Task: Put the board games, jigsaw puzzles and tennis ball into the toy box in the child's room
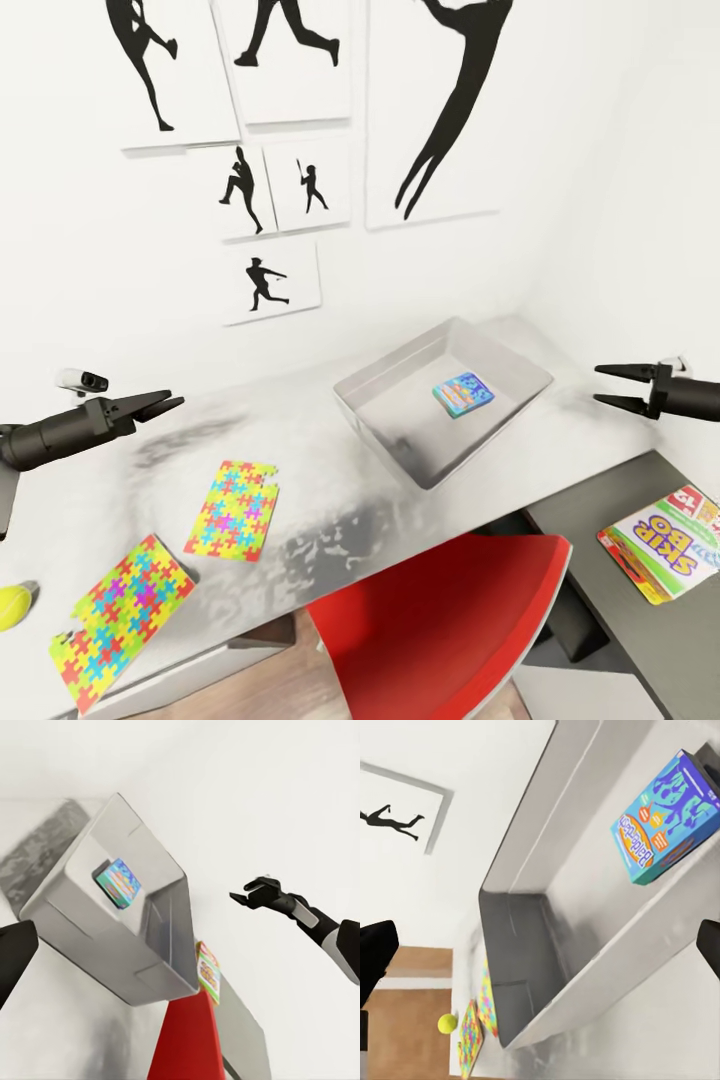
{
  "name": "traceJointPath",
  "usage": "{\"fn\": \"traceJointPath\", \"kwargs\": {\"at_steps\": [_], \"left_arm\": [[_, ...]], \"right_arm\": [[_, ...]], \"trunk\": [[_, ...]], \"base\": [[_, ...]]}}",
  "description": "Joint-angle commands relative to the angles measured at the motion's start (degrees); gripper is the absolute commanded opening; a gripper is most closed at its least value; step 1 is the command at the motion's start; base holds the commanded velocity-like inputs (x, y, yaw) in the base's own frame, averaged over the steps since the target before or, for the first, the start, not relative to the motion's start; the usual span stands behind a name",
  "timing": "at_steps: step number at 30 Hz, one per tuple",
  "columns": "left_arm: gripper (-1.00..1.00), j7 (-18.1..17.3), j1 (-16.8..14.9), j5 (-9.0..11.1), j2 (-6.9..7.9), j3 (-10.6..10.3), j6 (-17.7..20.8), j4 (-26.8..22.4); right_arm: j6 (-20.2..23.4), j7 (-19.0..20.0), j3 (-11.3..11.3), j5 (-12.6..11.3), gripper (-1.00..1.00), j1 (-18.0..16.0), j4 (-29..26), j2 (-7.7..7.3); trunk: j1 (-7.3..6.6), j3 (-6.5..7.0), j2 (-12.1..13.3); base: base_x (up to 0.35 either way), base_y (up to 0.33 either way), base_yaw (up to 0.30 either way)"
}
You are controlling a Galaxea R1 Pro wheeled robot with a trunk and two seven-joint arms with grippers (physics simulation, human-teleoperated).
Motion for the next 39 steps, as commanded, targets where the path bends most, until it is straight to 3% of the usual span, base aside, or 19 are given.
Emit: {"fn": "traceJointPath", "kwargs": {"at_steps": [1,17,39], "left_arm": [[1.0,-0.2,0.0,0.0,0.0,0.0,0.6,0.0],[1.0,0.1,0.0,-0.6,-0.2,-0.7,0.5,-0.2],[1.0,0.0,0.0,-0.6,0.19,-0.3,0.6,-0.3]], "right_arm": [[0.3,0.4,0.3,-0.2,1.0,0.0,0.0,-0.1],[-0.5,1.8,0.2,-0.3,1.0,0.9,0.0,-0.23],[-2.0,4.5,0.0,-0.3,1.0,6.4,-2.9,0.01]], "trunk": [[0.04,0.0,-0.1],[0.04,1.46,-0.1],[0.04,3.48,-0.1]], "base": [[0.0,0.0,-0.103],[0.0,0.0,-0.104],[-0.081,0.0,-0.091]]}}
